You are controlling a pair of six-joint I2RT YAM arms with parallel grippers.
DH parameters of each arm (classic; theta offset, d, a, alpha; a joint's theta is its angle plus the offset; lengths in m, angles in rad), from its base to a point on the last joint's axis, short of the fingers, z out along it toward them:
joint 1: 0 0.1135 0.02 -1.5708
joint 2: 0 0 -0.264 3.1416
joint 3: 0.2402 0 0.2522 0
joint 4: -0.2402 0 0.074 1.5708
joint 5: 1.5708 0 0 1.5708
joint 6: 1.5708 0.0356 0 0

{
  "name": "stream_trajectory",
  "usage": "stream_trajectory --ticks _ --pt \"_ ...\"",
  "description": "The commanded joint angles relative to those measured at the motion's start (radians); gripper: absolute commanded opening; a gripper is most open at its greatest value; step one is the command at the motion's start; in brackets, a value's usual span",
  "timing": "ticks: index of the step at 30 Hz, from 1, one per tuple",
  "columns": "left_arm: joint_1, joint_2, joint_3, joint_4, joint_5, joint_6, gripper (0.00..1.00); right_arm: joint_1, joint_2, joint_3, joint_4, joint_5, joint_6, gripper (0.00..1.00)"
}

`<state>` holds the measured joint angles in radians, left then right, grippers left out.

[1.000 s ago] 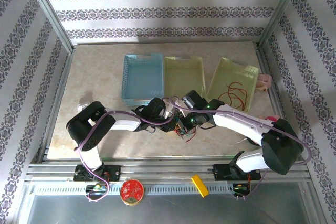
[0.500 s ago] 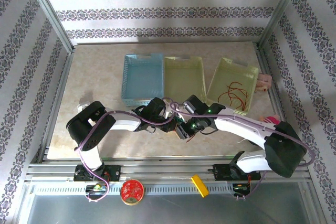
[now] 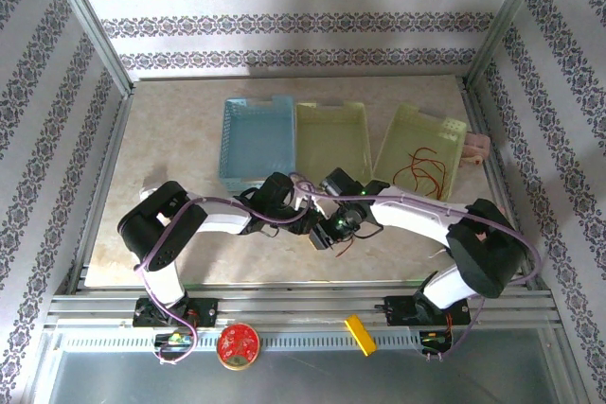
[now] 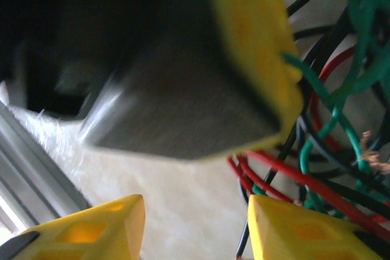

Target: Untangle the cables

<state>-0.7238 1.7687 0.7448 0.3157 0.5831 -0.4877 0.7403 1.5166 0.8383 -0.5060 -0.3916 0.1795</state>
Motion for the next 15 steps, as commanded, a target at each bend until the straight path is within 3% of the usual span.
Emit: stream_trajectory --ticks 1,9,15 --pt "0.02 -0.024 -0.017 0.026 0.053 -0.036 0.22 -0.021 0.029 0.018 0.051 -0.018 -0.002 0.5" --pt "0.03 -0.118 -0.1 0.055 0.024 -0.059 0.41 -0.088 -0.011 -0.024 0.08 0.019 0.042 0.52" --pt "0.03 -0.23 -0.165 0.089 -0.046 -0.072 0.57 -0.079 -0.015 -0.021 0.079 0.025 0.04 0.5"
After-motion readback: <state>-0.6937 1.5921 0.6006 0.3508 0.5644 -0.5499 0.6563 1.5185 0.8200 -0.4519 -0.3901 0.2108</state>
